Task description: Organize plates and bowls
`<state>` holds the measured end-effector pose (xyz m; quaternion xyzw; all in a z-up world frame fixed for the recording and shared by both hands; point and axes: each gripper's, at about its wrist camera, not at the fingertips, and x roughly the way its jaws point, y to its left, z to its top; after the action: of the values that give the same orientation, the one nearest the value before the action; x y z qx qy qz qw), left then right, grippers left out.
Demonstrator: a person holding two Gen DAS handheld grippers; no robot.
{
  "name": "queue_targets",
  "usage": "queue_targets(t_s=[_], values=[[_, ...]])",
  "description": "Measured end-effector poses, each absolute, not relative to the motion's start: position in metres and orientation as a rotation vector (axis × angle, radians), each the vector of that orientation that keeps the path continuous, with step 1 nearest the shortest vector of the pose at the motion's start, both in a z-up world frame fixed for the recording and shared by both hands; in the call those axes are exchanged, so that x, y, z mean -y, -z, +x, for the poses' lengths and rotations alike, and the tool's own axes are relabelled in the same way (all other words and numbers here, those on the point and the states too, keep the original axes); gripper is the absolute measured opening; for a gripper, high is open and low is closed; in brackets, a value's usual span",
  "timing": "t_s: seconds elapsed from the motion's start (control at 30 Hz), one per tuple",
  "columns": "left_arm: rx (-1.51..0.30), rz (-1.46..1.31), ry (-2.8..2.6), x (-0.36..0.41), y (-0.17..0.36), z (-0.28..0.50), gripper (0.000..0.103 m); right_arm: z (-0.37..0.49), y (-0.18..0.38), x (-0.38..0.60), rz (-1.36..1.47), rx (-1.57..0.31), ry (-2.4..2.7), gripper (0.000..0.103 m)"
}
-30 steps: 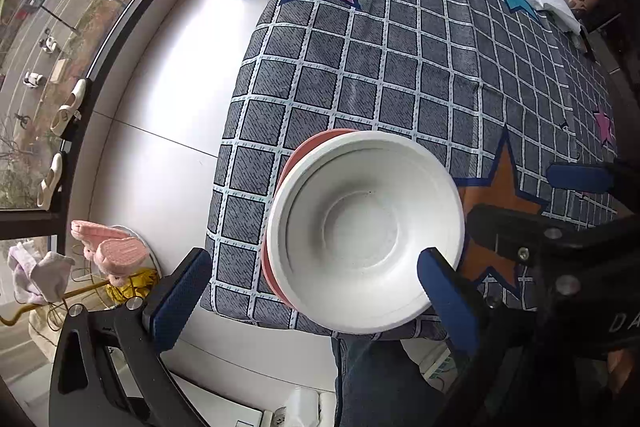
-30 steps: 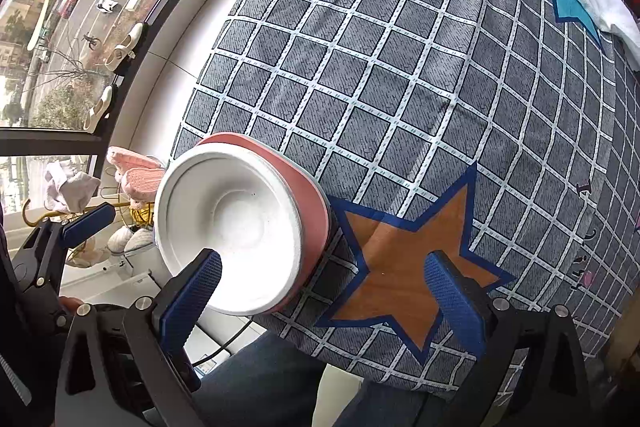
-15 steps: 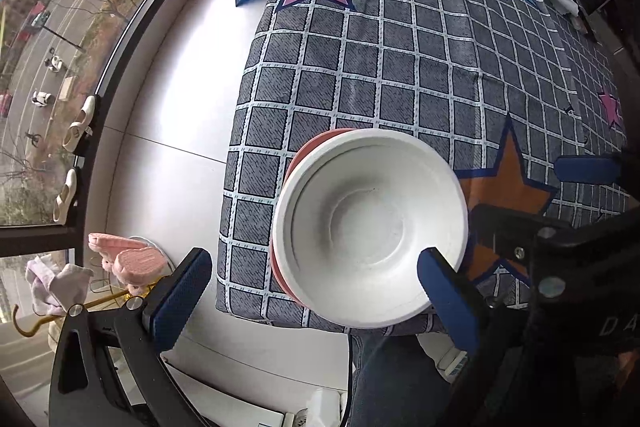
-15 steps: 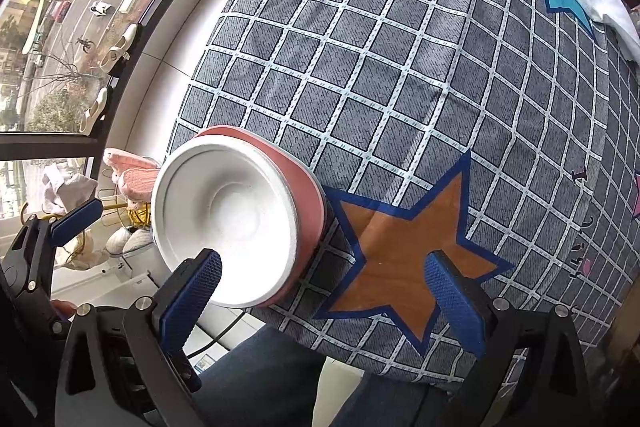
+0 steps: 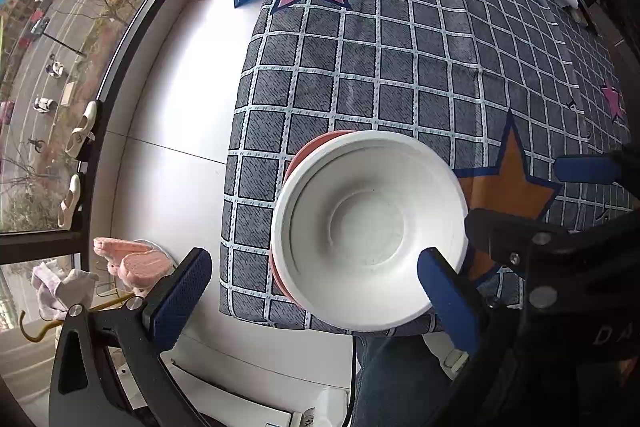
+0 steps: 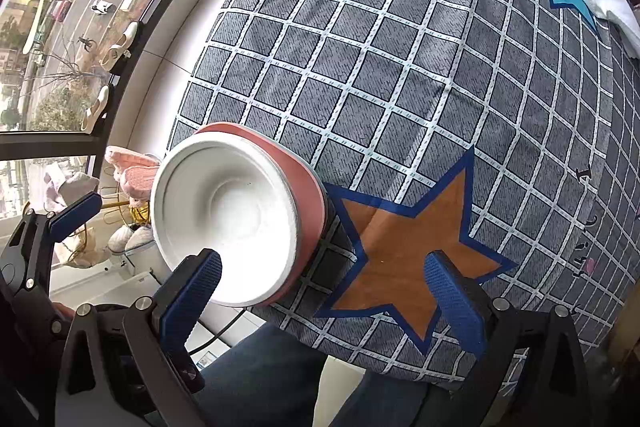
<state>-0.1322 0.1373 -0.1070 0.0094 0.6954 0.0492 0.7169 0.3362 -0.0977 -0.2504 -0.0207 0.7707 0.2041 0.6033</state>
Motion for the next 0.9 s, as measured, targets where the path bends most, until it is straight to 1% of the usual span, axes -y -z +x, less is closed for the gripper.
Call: queue_targets(t_s=[0.9], values=[[-1.564, 0.022, -0.111, -0.1348, 0.1132, -0.1265, 0.103, 0.3407, 0.2551, 0.0968, -0.064, -1.797, -0.485, 0.102]])
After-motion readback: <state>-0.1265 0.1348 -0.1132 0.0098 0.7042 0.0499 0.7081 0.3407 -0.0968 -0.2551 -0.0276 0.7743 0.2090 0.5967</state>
